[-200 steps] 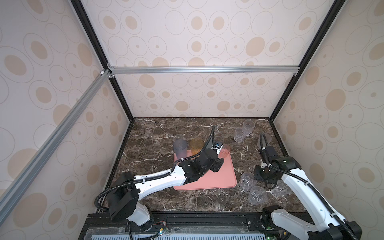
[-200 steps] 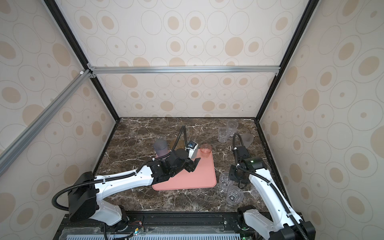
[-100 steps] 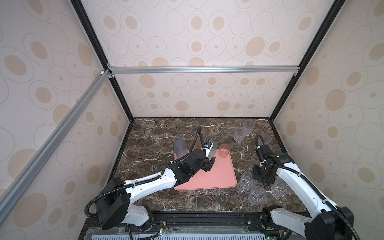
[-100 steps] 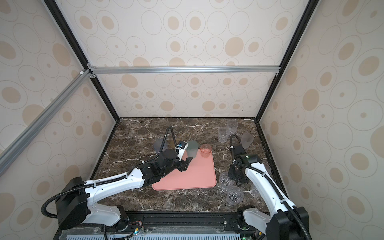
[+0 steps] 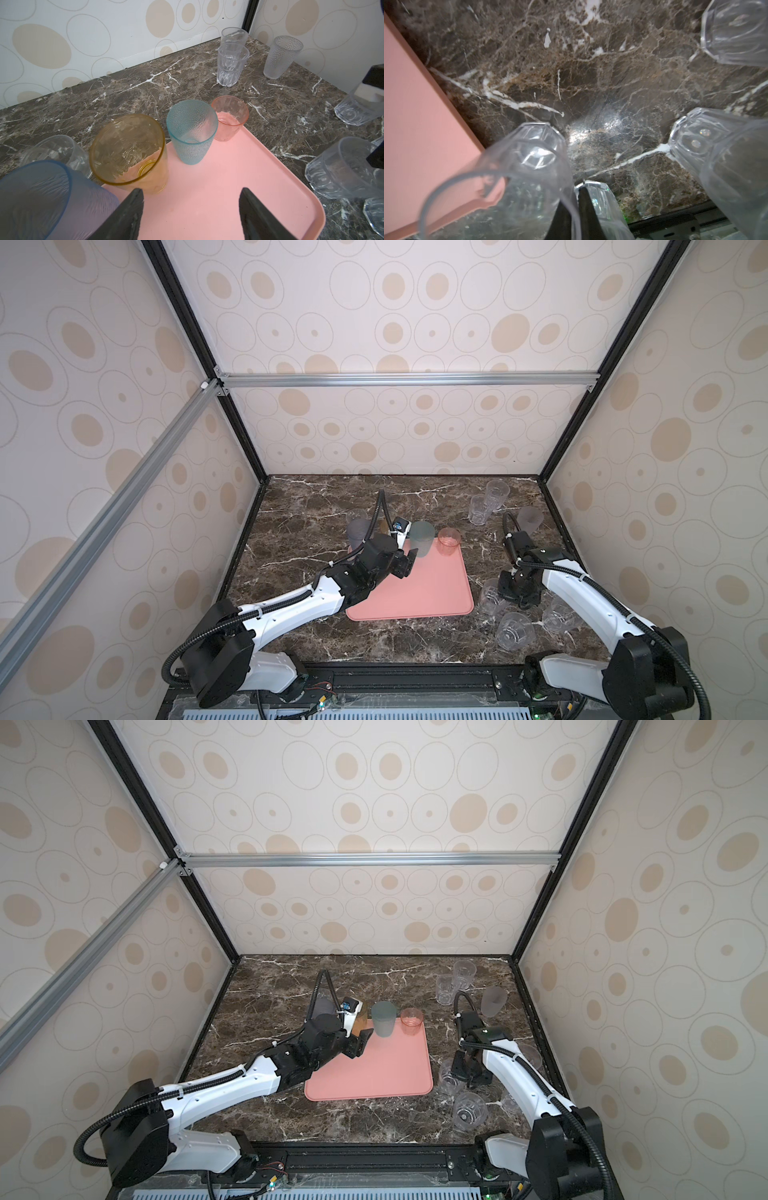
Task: Place the glasses into the tray
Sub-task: 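Grasp and lift the clear glass with the right gripper while the left gripper moves, then carry the clear glass over the tray and lower it beside the blue glass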
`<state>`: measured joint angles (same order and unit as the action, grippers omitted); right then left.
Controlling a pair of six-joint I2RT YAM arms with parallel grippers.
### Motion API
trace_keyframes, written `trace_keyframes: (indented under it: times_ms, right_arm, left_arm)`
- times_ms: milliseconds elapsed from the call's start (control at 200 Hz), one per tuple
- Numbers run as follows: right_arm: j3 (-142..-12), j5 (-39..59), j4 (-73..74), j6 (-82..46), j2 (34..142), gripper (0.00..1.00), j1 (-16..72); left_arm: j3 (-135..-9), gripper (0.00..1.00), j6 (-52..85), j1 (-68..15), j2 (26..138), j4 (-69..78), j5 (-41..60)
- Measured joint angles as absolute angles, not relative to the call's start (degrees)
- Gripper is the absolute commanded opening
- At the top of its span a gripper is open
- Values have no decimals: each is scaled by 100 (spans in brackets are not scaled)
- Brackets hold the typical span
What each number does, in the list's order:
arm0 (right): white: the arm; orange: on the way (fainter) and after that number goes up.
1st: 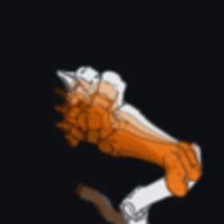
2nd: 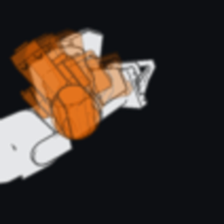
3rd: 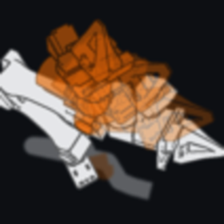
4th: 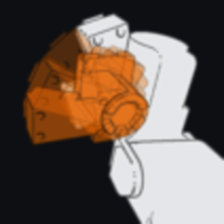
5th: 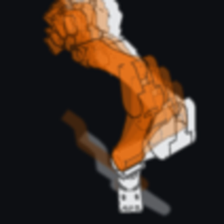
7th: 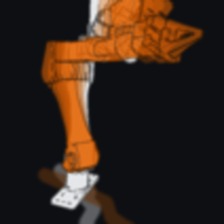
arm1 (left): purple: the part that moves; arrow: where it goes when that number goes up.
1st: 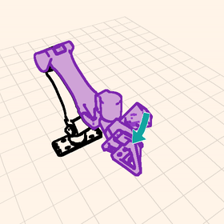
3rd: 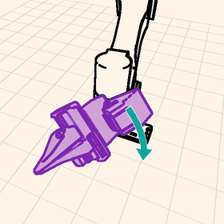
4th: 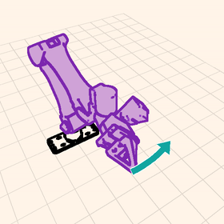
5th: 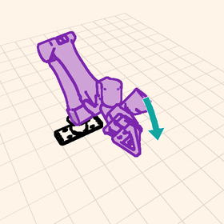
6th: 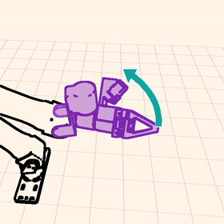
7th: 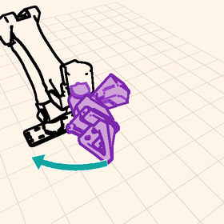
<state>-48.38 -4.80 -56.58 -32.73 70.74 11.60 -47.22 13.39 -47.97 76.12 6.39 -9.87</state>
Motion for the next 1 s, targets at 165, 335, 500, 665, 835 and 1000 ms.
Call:
trace_keyframes:
  times_ms: [165, 335, 500, 665, 835, 1000]
  right_arm:
    - [-5089, -624, -5817, -3205, 7166, 4, 1260]
    - [-5833, -823, -6326, -3170, 7214, 4, 1601]
    - [-6912, -1055, -6866, -3240, 7531, 4, 2370]
    - [-7887, -1194, -7185, -3524, 8346, 4, 3492]
    - [-8840, -1203, -7190, -3835, 9616, 3, 4534]
    - [-9620, -1118, -6908, -4104, 10661, 2, 5207]
  left_arm:
    - [-4550, 72, 1374, -4674, 7393, 613, -974]
    - [-4427, 72, 1439, -4445, 6952, 399, -1028]
    - [-4250, 72, 1555, -3968, 6322, 97, -1081]
    - [-4012, 72, 1702, -3162, 5859, -311, -991]
    - [-3564, 73, 1894, -2493, 5553, -593, -779]
    - [-3354, 74, 2115, -2226, 5494, -755, -652]
